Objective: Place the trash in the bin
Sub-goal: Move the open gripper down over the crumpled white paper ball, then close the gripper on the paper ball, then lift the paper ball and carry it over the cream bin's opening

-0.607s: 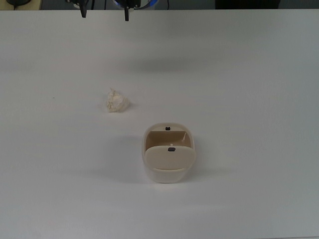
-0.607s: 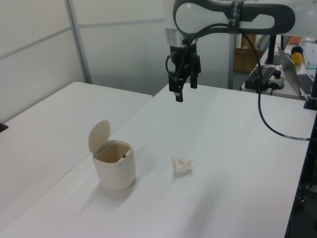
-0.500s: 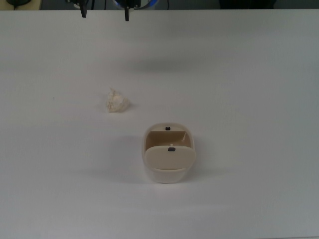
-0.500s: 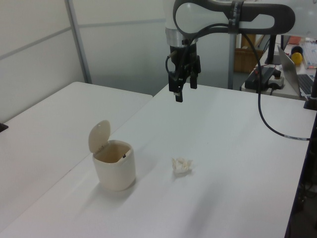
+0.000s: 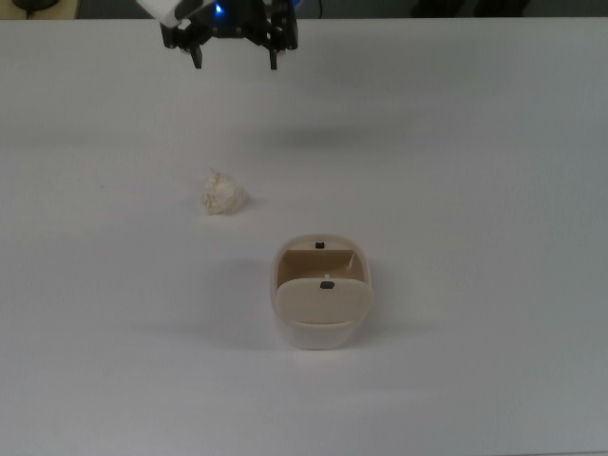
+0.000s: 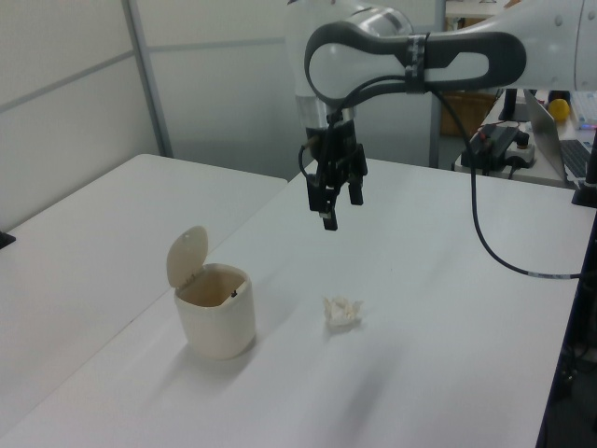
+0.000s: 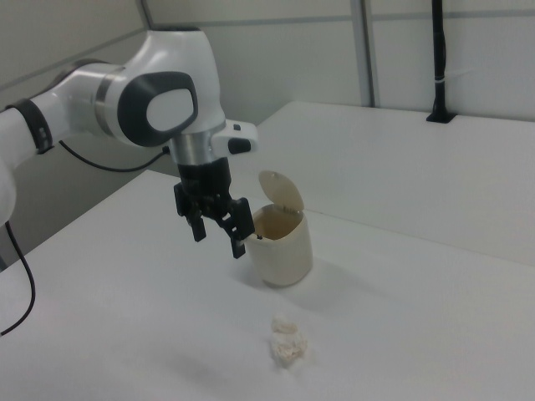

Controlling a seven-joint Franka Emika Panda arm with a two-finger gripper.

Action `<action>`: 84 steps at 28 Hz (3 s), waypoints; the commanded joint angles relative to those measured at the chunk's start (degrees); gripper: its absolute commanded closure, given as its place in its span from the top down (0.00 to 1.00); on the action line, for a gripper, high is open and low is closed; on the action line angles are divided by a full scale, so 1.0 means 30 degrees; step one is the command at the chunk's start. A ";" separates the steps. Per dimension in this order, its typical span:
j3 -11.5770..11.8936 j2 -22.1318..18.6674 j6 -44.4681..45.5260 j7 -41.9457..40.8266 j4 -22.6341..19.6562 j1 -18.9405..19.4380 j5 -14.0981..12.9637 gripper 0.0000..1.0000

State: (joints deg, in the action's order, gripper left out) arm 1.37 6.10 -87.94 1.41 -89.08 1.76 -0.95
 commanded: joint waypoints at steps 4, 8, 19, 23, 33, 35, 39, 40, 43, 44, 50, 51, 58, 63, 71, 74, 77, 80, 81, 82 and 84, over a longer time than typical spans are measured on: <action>0.0071 0.0835 -0.0949 0.0204 -0.0862 0.0117 -0.0210 1.00; 0.0071 0.1482 -0.1828 0.0789 -0.0979 0.0322 -0.0122 1.00; 0.0100 0.2946 -0.3321 0.1637 -0.1770 0.0996 0.0025 1.00; 0.0100 0.3913 -0.4845 0.3160 -0.1712 0.1200 0.0550 0.96; 0.0276 0.5758 -0.6660 0.4218 -0.1770 0.1055 0.1928 0.77; 0.0335 0.5964 -0.6984 0.4218 -0.1770 0.1025 0.1988 0.68; 0.0335 0.6492 -0.7922 0.4189 -0.1770 0.0645 0.2280 0.36; 0.0335 0.6579 -0.8068 0.4189 -0.1770 0.0615 0.2339 0.30; 0.0335 0.6727 -0.8333 0.4159 -0.1741 0.0499 0.2427 0.00; 0.0335 0.6727 -0.8334 0.4130 -0.1741 0.0411 0.2427 0.00; 0.0335 0.6727 -0.8333 0.3954 -0.1712 0.0351 0.2398 0.00; 0.0335 0.6698 -0.8334 0.3925 -0.1712 0.0351 0.2427 0.00; 0.0335 0.6522 -0.8217 0.3779 -0.1712 0.0381 0.2427 0.00; 0.0335 0.6025 -0.8041 0.3399 -0.1594 0.0381 0.2427 0.00; 0.0160 0.4561 -0.7513 0.2783 -0.1565 0.0556 0.2427 0.00; 0.0071 0.4208 -0.7572 0.2636 -0.1128 0.0644 0.2427 0.00; -0.0017 0.4090 -0.7805 0.2636 -0.0132 0.1229 0.2369 0.00; -0.0075 0.4119 -0.8185 0.2636 0.0716 0.1464 0.2340 0.00; -0.0191 0.4119 -0.8448 0.2636 0.0894 0.1465 0.2340 0.00; -0.0338 0.4119 -0.8712 0.2636 0.1012 0.1465 0.2311 0.00; -0.0660 0.4119 -0.9443 0.2636 0.1072 0.1435 0.2339 0.00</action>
State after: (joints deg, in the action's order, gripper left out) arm 0.69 18.41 -112.51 10.21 -87.22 5.86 5.42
